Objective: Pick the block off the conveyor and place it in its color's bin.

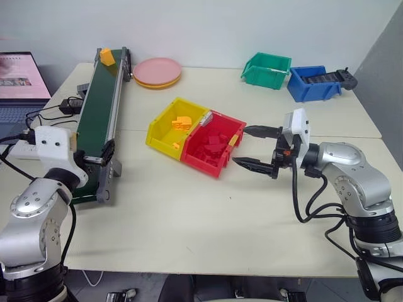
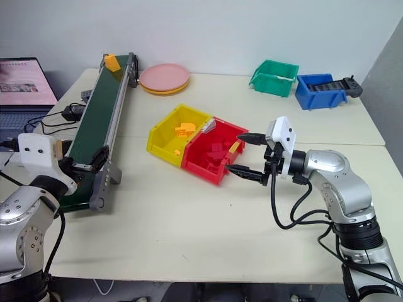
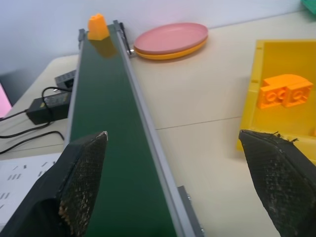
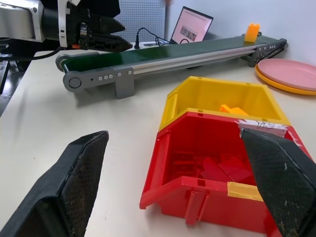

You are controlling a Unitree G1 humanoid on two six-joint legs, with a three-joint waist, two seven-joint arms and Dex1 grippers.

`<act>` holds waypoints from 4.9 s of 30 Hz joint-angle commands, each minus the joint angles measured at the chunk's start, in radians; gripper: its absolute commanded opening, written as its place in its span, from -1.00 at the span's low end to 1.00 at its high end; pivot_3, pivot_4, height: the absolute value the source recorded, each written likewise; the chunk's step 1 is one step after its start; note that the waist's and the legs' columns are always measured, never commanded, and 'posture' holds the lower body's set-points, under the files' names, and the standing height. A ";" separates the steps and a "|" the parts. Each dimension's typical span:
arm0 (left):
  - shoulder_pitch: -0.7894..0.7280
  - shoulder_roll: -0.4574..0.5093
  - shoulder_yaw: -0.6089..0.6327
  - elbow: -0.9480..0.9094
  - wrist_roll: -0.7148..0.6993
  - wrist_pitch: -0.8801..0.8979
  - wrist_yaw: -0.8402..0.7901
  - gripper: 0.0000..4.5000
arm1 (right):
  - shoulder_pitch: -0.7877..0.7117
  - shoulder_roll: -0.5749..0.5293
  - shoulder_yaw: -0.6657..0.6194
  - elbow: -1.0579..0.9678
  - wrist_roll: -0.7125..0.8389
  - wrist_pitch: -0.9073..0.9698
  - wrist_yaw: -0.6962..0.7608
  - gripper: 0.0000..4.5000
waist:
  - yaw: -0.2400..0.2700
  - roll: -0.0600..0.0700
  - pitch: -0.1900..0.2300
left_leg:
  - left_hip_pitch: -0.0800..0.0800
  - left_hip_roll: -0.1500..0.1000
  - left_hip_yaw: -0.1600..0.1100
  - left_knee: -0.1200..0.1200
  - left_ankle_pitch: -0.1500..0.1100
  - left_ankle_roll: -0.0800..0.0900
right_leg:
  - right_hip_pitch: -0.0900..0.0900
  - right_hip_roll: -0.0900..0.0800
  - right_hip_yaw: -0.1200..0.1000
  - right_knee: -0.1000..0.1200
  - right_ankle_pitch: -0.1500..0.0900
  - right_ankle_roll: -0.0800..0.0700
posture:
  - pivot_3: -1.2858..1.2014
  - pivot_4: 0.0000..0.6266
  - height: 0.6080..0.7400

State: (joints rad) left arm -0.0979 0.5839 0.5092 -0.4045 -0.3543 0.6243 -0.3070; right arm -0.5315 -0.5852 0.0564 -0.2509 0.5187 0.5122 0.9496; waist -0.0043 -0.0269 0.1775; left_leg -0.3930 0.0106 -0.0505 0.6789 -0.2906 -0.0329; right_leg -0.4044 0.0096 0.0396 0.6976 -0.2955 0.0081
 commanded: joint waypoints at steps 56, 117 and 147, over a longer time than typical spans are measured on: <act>-0.105 -0.021 -0.045 0.070 0.076 0.086 0.125 0.98 | -0.106 -0.047 -0.042 -0.080 0.107 0.034 0.084 1.00 | 0.001 0.000 0.000 | 0.000 0.000 0.000 0.000 0.000 0.000 | 0.000 0.000 -0.001 0.000 0.000 0.000 | 0.03 -0.52 1.00; -0.769 -0.076 -0.570 0.733 0.185 -0.136 -0.224 0.34 | 0.040 -0.173 -0.134 -0.298 0.092 0.154 -0.124 1.00 | 0.001 -0.001 0.000 | -0.005 -0.001 -0.001 0.001 0.000 0.000 | -0.003 0.000 -0.002 -0.001 -0.001 0.000 | 0.03 -0.52 1.00; -0.092 0.057 -0.299 -0.164 -0.025 0.077 -0.321 1.00 | 0.232 -0.214 -0.147 -0.192 -0.034 -0.095 -0.014 1.00 | 0.001 -0.001 0.000 | -0.004 0.000 0.000 0.001 0.000 0.000 | -0.001 0.000 0.000 -0.002 -0.001 0.000 | 0.03 -0.52 1.00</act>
State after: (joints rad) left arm -0.2120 0.6317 0.1829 -0.4779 -0.3360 0.6971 -0.6100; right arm -0.2955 -0.7984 -0.0572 -0.4301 0.4836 0.4576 0.9238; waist -0.0038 -0.0277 0.1775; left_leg -0.3966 0.0106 -0.0508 0.6797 -0.2904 -0.0332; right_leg -0.4057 0.0098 0.0395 0.6961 -0.2962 0.0081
